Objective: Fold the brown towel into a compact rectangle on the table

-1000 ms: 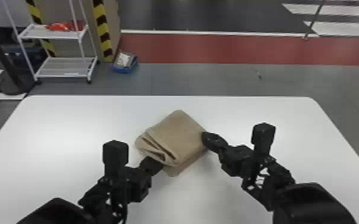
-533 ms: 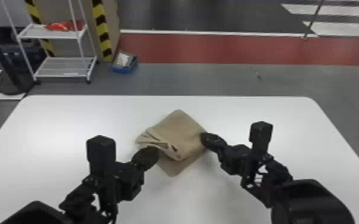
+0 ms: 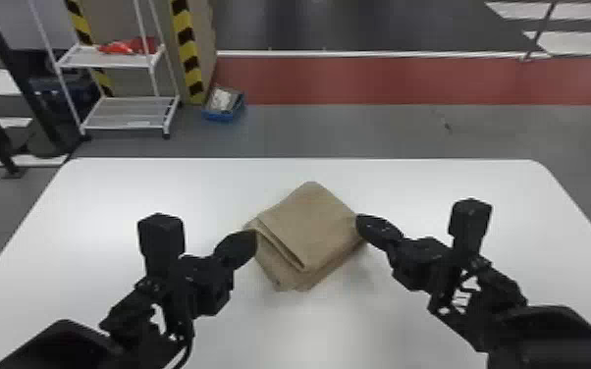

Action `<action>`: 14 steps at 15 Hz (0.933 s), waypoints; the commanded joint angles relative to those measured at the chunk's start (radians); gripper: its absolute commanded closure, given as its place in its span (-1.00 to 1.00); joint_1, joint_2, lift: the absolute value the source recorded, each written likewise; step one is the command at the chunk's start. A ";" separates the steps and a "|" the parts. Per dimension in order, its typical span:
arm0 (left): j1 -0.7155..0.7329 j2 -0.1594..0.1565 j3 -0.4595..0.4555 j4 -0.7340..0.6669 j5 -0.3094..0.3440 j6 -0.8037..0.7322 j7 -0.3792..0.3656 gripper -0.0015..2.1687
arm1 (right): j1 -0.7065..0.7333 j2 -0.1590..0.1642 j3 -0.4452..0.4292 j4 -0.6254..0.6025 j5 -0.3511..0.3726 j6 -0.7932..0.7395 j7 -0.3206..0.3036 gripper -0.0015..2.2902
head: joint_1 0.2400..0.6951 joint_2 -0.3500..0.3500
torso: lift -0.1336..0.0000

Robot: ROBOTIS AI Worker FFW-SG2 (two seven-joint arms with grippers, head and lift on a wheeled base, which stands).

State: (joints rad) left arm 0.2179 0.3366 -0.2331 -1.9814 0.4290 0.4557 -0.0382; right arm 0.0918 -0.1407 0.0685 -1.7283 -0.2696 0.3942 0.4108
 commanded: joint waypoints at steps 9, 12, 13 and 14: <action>-0.002 0.004 0.009 0.006 0.013 -0.094 -0.005 0.90 | 0.164 -0.028 -0.115 -0.111 -0.006 0.001 0.025 0.95 | 1.00 -0.20 | -0.87; 0.012 0.006 0.021 0.006 0.023 -0.119 -0.009 0.90 | 0.082 -0.020 -0.072 -0.004 0.012 0.010 0.014 0.95 | 1.00 -0.18 | -0.87; 0.018 0.007 0.026 0.007 0.023 -0.134 -0.011 0.90 | 0.046 -0.019 -0.055 0.041 0.012 0.010 0.008 0.95 | 1.00 -0.16 | -0.87; 0.023 0.007 0.035 0.009 0.025 -0.137 -0.026 0.90 | 0.016 -0.016 -0.042 0.072 0.012 0.010 0.002 0.95 | 1.00 -0.15 | -0.87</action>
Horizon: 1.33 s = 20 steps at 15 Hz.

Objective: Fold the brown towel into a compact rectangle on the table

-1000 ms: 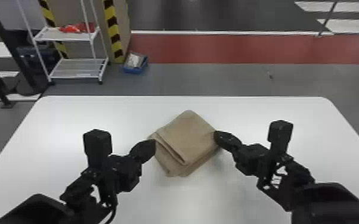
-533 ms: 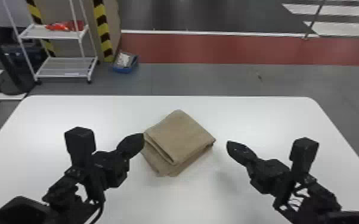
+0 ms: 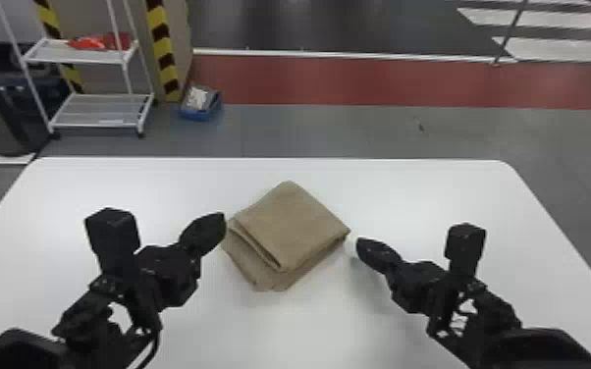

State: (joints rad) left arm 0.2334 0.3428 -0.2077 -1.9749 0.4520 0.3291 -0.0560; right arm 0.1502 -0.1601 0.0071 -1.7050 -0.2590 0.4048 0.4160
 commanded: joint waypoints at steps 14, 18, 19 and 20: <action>0.023 0.022 0.045 0.008 0.025 -0.041 -0.036 0.90 | -0.402 0.079 0.218 0.355 0.026 0.006 -0.074 0.95 | 1.00 0.19 | -0.87; 0.018 0.025 0.053 0.018 0.030 -0.041 -0.036 0.90 | -0.423 0.079 0.243 0.374 0.027 0.006 -0.042 0.95 | 1.00 0.28 | -0.87; 0.012 0.025 0.050 0.019 0.031 -0.041 -0.038 0.90 | -0.428 0.077 0.251 0.374 0.027 0.012 -0.040 0.95 | 1.00 0.30 | -0.87; 0.012 0.025 0.047 0.019 0.031 -0.041 -0.036 0.90 | -0.437 0.077 0.254 0.384 0.026 0.015 -0.023 0.95 | 1.00 0.31 | -0.87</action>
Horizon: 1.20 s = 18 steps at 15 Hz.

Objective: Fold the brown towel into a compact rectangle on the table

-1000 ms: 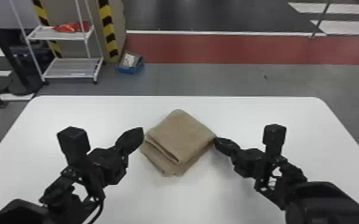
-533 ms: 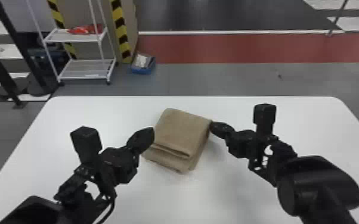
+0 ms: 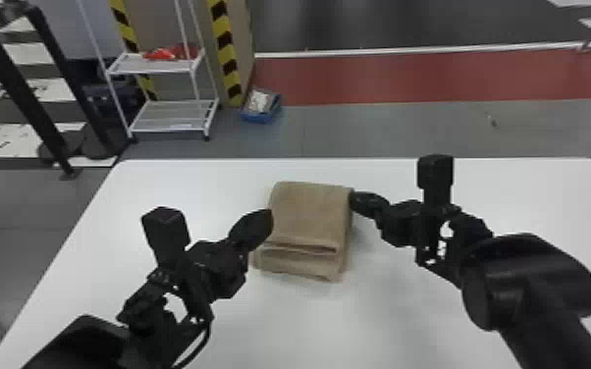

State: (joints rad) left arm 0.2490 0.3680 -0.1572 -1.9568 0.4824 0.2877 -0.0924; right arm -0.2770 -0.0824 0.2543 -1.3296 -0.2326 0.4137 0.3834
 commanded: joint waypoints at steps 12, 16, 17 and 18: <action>-0.004 -0.001 0.013 -0.002 0.004 -0.040 0.000 0.90 | 0.369 -0.111 -0.333 -0.341 -0.137 -0.006 0.163 0.46 | 1.00 0.09 | -0.87; 0.006 0.002 0.011 -0.008 0.004 -0.046 0.008 0.90 | 0.501 -0.120 -0.468 -0.471 -0.139 -0.028 0.189 0.46 | 1.00 -0.15 | -0.87; 0.006 0.002 0.011 -0.005 -0.001 -0.052 0.013 0.90 | 0.532 -0.120 -0.491 -0.496 -0.140 -0.034 0.190 0.46 | 1.00 -0.19 | -0.87; 0.006 0.002 0.010 0.006 -0.007 -0.074 0.025 0.90 | 0.573 -0.119 -0.514 -0.517 -0.152 -0.077 0.190 0.46 | 1.00 -0.26 | -0.87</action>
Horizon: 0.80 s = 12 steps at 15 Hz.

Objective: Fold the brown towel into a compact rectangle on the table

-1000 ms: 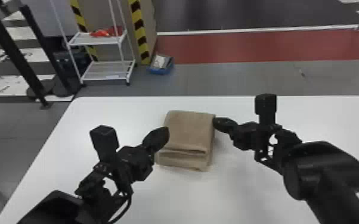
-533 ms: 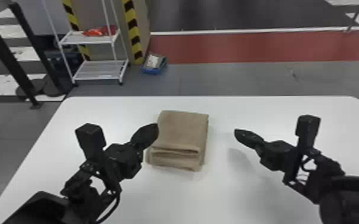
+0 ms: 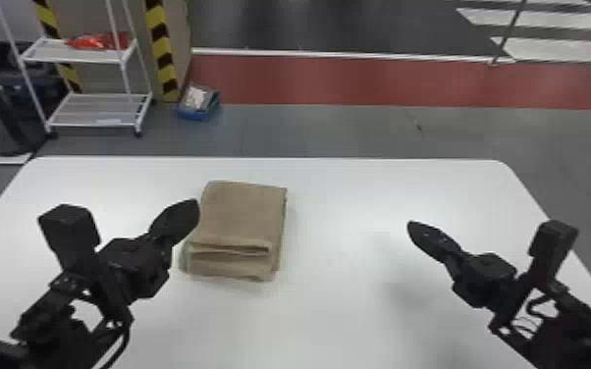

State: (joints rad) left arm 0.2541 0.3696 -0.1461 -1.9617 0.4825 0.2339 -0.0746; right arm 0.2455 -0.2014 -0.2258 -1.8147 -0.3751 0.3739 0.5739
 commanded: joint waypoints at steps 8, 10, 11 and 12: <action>0.140 -0.005 -0.018 -0.080 -0.160 -0.256 0.122 -0.99 | 0.205 0.040 0.036 -0.287 0.077 -0.071 -0.155 -0.97 | 1.00 -0.30 | -0.87; 0.194 -0.003 0.006 -0.135 -0.176 -0.253 0.137 -0.97 | 0.212 0.054 0.098 -0.331 0.125 -0.059 -0.213 -0.96 | 1.00 -0.23 | -0.87; 0.214 -0.003 0.019 -0.149 -0.179 -0.253 0.150 -0.97 | 0.218 0.063 0.120 -0.351 0.142 -0.049 -0.238 -0.96 | 1.00 -0.20 | -0.87; 0.231 -0.003 0.028 -0.155 -0.180 -0.256 0.151 -0.97 | 0.224 0.065 0.141 -0.371 0.147 -0.037 -0.259 -0.96 | 1.00 -0.16 | -0.87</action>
State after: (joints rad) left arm 0.4574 0.3664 -0.1337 -2.1015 0.3061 -0.0197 0.0748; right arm 0.4620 -0.1431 -0.1161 -2.1575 -0.2441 0.3218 0.3266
